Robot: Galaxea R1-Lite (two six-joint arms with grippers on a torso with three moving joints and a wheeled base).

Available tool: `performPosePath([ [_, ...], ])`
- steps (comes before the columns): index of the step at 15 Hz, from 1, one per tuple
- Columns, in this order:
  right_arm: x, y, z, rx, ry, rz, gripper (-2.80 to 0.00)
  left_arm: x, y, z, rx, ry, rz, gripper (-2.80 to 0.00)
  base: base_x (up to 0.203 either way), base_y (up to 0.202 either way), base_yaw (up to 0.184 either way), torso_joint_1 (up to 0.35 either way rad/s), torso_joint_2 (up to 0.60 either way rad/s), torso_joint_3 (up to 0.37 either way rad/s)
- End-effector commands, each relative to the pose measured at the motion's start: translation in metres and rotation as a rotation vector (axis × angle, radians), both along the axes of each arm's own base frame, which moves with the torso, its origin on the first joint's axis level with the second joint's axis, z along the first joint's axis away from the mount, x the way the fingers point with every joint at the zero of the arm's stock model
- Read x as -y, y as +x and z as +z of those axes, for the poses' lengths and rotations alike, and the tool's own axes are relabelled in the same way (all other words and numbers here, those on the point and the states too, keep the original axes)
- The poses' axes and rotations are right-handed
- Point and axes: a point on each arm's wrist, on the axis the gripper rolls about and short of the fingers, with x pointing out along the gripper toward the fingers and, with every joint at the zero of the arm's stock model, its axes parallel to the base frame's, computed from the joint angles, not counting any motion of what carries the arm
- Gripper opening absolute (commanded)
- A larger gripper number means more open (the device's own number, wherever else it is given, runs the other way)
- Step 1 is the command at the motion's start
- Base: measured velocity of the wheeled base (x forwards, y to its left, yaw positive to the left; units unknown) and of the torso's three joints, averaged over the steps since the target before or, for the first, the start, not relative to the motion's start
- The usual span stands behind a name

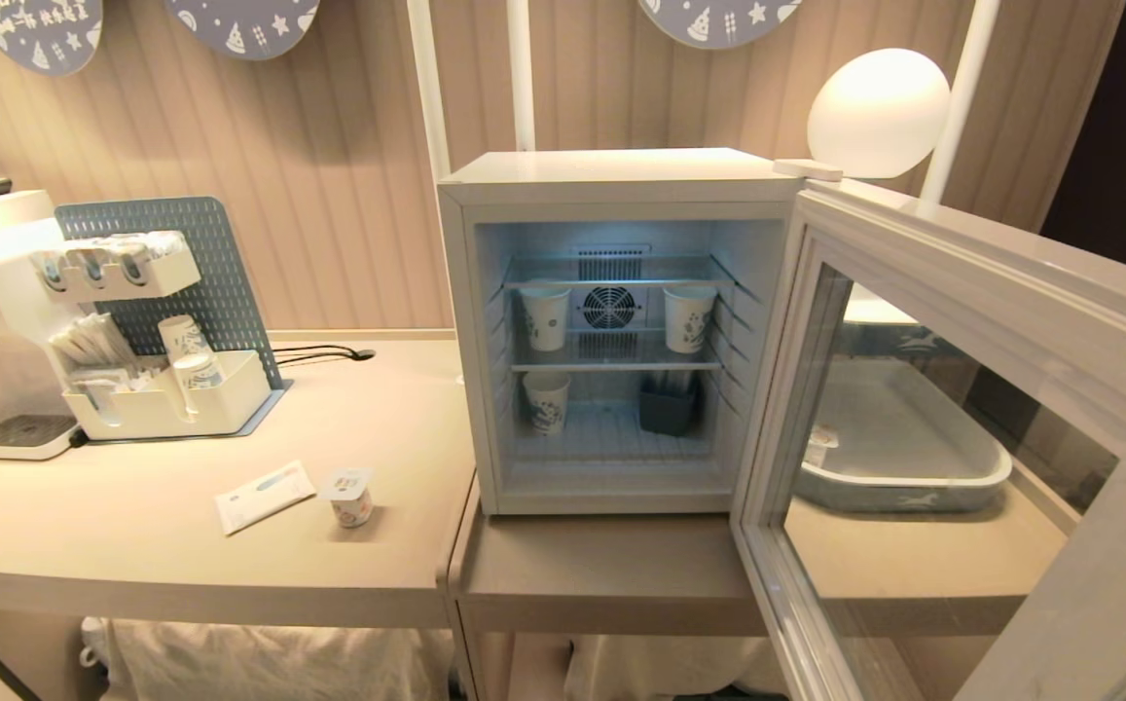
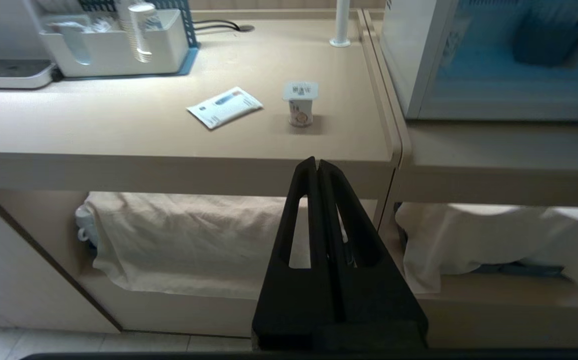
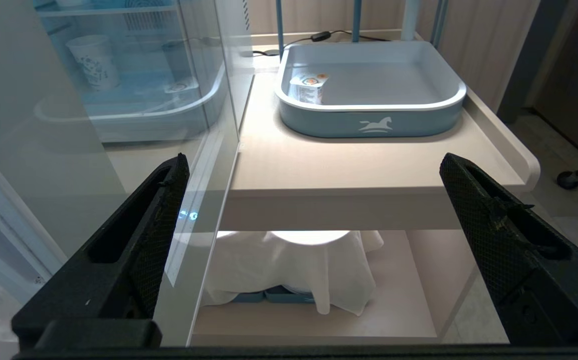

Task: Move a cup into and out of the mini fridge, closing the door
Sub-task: Put the yoghurt in the freezer

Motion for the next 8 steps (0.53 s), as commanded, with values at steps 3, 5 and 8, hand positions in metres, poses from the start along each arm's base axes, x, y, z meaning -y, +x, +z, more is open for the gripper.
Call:
performPosePath([
  [3, 0.0, 0.0, 0.0, -0.004, -0.001, 0.0, 0.0, 0.001, 0.035, -0.071, -0.031, 0.03, -0.021, -2.8, 0.0, 0.0, 0.0, 0.0, 0.0, 0.0],
  [5, 0.0, 0.0, 0.0, -0.002, -0.001, 0.0, 0.0, 0.001, 0.036, -0.063, 0.054, 0.05, -0.028, -2.8, 0.0, 0.0, 0.0, 0.0, 0.0, 0.0],
  [8, 0.0, 0.0, 0.0, -0.002, -0.001, 0.0, 0.0, 0.002, 0.036, -0.062, 0.061, 0.037, -0.029, -2.8, -0.023, 0.0, 0.0, 0.004, 0.0, 0.0],
])
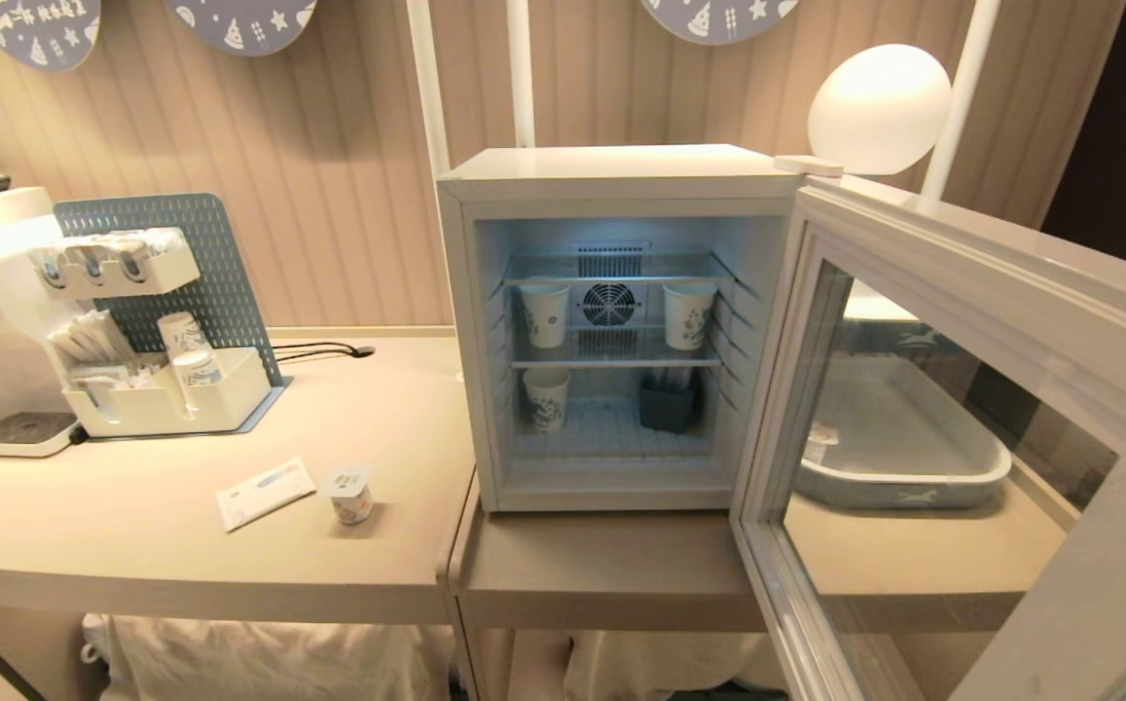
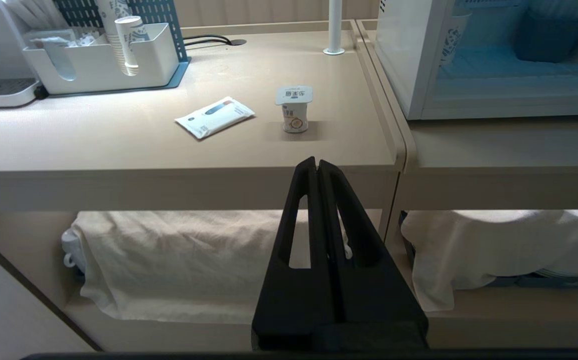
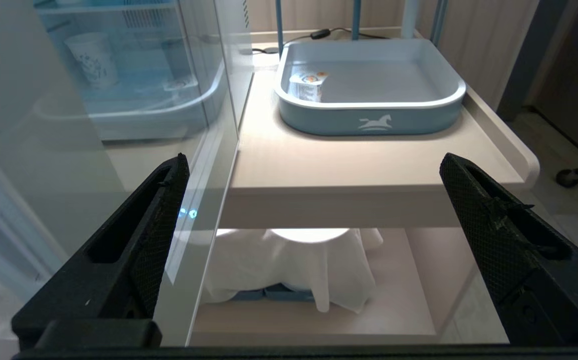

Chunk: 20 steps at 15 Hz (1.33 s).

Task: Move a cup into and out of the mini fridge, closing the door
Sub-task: Put the yoghurt in the freezer

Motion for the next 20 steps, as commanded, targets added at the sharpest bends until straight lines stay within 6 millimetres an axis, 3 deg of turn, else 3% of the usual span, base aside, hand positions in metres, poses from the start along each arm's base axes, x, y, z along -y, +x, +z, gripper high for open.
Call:
performPosePath([
  [1, 0.0, 0.0001, -0.0001, -0.003, -0.001, 0.0, 0.0, 0.0, 0.0005, -0.0019, -0.01, -0.005, 0.001, -2.8, -0.157, 0.0, 0.0, 0.007, 0.02, -0.005],
  [10, 0.0, 0.0001, -0.0002, -0.003, -0.001, 0.0, 0.0, 0.0, 0.0005, -0.0017, -0.008, -0.006, -0.001, -2.8, -0.189, 0.0, -0.001, 0.005, 0.0, 0.002],
  [14, 0.0, 0.0001, -0.0002, -0.003, -0.001, 0.0, 0.0, 0.0, 0.0005, -0.0013, -0.003, 0.002, 0.001, -2.8, -0.017, 0.014, -0.001, 0.005, 0.0, 0.0],
  [20, 0.0, 0.0001, -0.0002, -0.003, -0.001, 0.0, 0.0, 0.0, 0.0005, -0.0011, -0.002, -0.008, 0.001, -2.8, -0.159, 0.158, -0.002, 0.002, 0.0, 0.005],
])
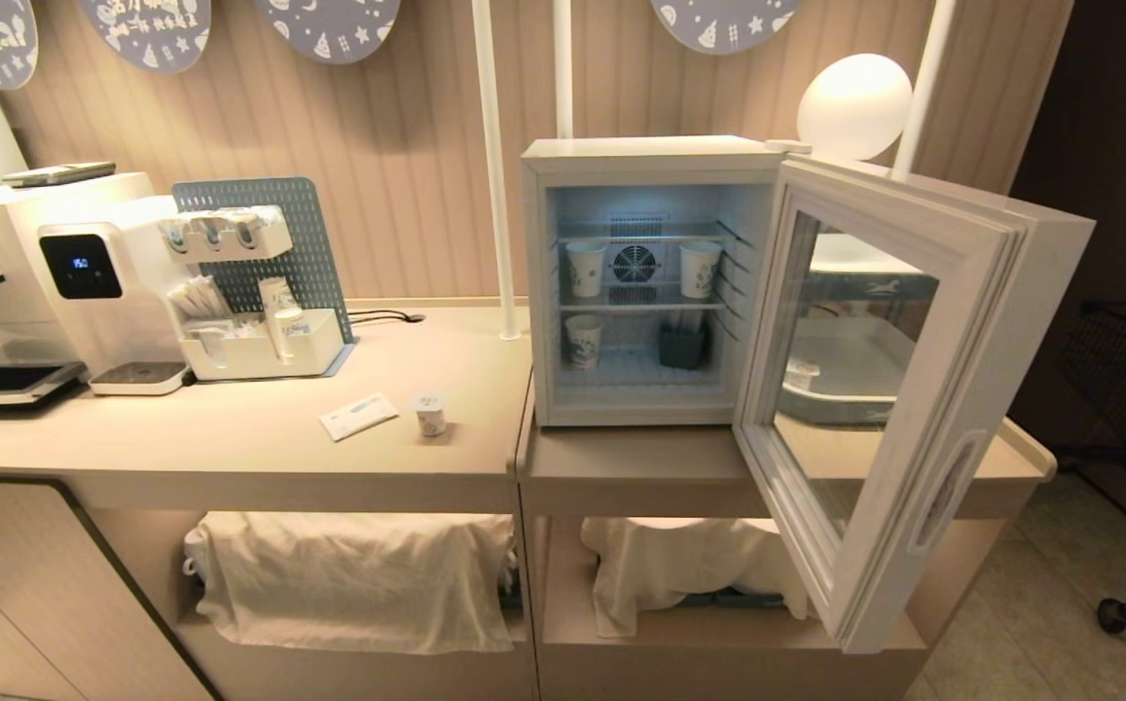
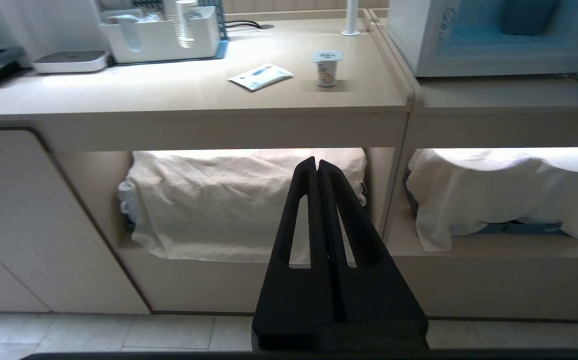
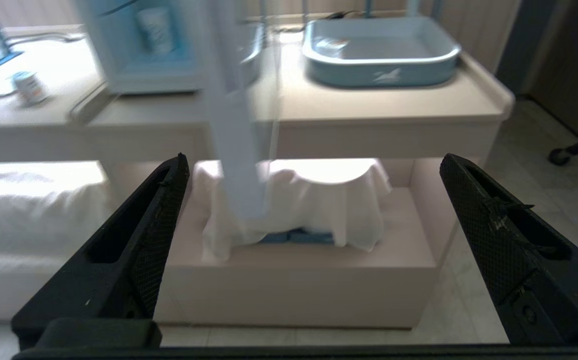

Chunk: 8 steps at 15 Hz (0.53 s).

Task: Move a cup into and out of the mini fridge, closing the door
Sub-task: Put the yoghurt in the freezer

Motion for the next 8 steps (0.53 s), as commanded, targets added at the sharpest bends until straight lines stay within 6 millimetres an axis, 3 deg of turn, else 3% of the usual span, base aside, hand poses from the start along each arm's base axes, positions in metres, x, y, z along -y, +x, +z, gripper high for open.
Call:
performPosePath([
  [1, 0.0, 0.0001, -0.0001, -0.002, 0.0, 0.0, 0.0, 0.0, 0.0002, -0.0003, -0.003, 0.001, 0.002, -2.8, -0.131, 0.177, 0.001, 0.001, 0.0, 0.001],
  [4, 0.0, 0.0001, -0.0001, -0.001, 0.0, 0.0, 0.0, 0.0001, 0.0001, 0.0001, -0.001, 0.002, -0.002, -2.8, -0.011, 0.103, -0.002, 0.005, 0.0, 0.004],
  [8, 0.0, 0.0, 0.0004, 0.0, 0.0, 0.0, 0.0, 0.0001, 0.0001, -0.0001, -0.003, 0.001, -0.002, -2.8, 0.0, 0.185, -0.001, 0.004, 0.0, 0.001],
])
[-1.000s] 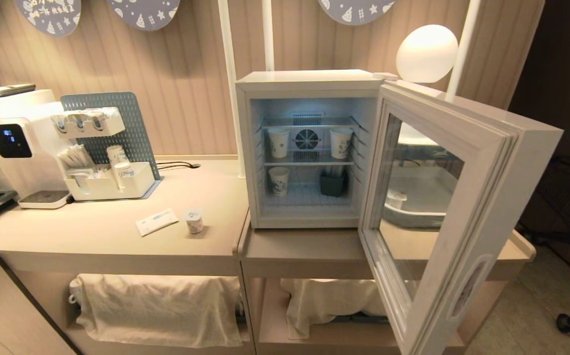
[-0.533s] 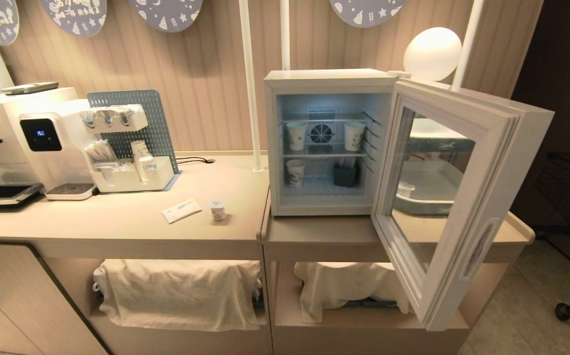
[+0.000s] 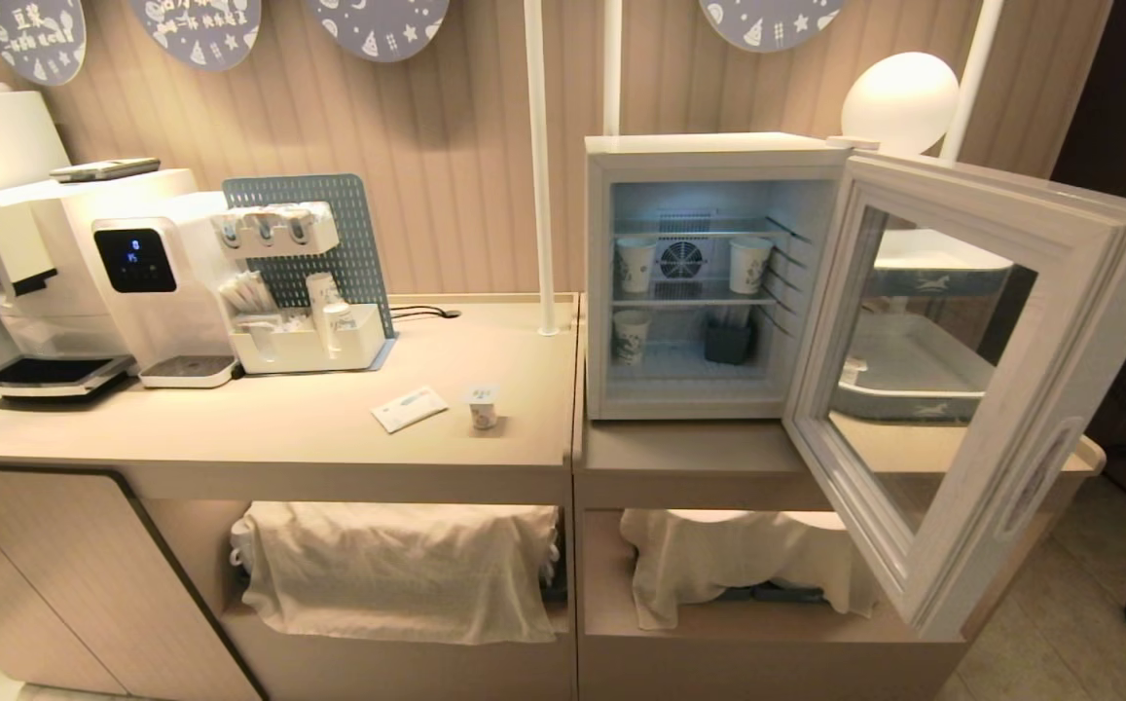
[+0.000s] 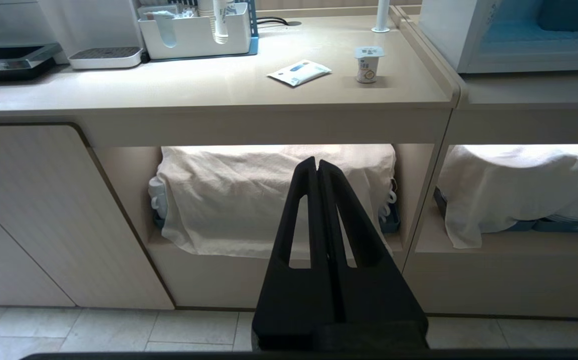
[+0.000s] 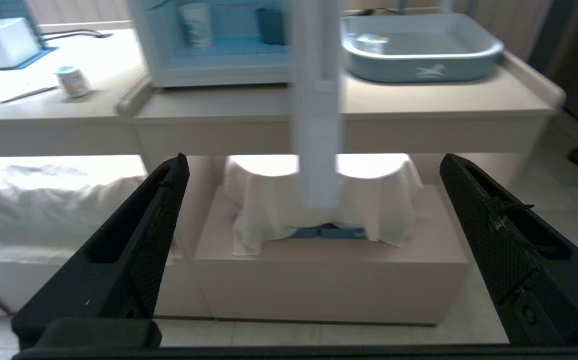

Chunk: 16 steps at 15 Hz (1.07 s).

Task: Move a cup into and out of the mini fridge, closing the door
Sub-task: Put the yoghurt in the freezer

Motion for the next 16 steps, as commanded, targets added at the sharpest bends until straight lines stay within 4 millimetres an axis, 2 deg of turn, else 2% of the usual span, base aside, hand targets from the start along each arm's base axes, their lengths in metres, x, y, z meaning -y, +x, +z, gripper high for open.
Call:
performPosePath([
  [1, 0.0, 0.0001, 0.0, -0.001, -0.001, 0.0, 0.0, 0.0, 0.0001, 0.0001, -0.001, 0.0, 0.0, -2.8, 0.0, 0.184, -0.001, -0.001, 0.01, -0.001],
  [16, 0.0, 0.0001, 0.0, -0.001, -0.001, 0.0, 0.0, 0.0, 0.0001, 0.0001, -0.001, 0.0, -0.001, -2.8, 0.0, 0.191, 0.001, 0.002, 0.0, 0.002],
])
